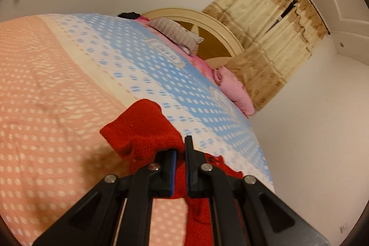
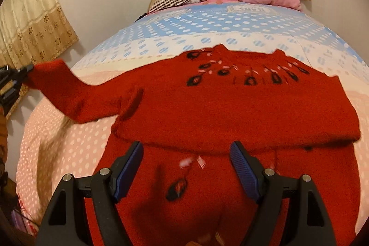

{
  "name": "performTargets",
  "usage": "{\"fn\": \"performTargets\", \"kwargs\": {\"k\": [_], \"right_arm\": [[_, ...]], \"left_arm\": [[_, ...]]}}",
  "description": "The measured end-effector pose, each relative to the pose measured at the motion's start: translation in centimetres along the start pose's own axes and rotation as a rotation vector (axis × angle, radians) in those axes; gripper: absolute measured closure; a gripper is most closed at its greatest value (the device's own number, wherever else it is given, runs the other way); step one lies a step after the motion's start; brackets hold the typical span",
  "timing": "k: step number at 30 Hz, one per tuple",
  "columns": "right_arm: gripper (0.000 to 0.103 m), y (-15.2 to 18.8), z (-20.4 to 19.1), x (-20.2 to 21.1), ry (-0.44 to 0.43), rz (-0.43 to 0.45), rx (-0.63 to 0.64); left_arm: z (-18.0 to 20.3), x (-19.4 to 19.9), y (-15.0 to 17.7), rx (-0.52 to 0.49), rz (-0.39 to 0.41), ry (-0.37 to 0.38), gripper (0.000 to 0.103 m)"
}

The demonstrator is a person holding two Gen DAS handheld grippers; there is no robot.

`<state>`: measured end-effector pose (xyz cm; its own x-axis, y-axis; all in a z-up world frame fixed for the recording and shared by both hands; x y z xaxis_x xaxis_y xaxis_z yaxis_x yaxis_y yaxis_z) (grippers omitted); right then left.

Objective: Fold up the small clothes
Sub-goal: 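Close the left gripper on the sleeve cuff and lift it, then carry the held sleeve across the sweater body toward the folded sleeve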

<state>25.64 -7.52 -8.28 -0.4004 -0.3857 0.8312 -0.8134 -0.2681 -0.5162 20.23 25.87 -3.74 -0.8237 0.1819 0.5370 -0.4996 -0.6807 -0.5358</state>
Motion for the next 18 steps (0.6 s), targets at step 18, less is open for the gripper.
{"fn": "performTargets", "kwargs": {"k": [18], "right_arm": [[0.024, 8.7, 1.2, 4.8, -0.031, -0.036, 0.051]], "left_arm": [[11.2, -2.1, 0.2, -0.151, -0.03, 0.09, 0.097]]}}
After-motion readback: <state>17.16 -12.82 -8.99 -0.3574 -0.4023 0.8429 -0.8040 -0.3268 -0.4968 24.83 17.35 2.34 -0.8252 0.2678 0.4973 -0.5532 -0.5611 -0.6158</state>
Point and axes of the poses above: each gripper's, at about its wrist camera, not at the fingertips, and x roughly against the way its jaws point, z to its right, y to its underside, the point moved 2 cm from there along -x, roughly the way its jaws point, and after that the axes turned 11 degrees about -z, right-handed, at the moved point
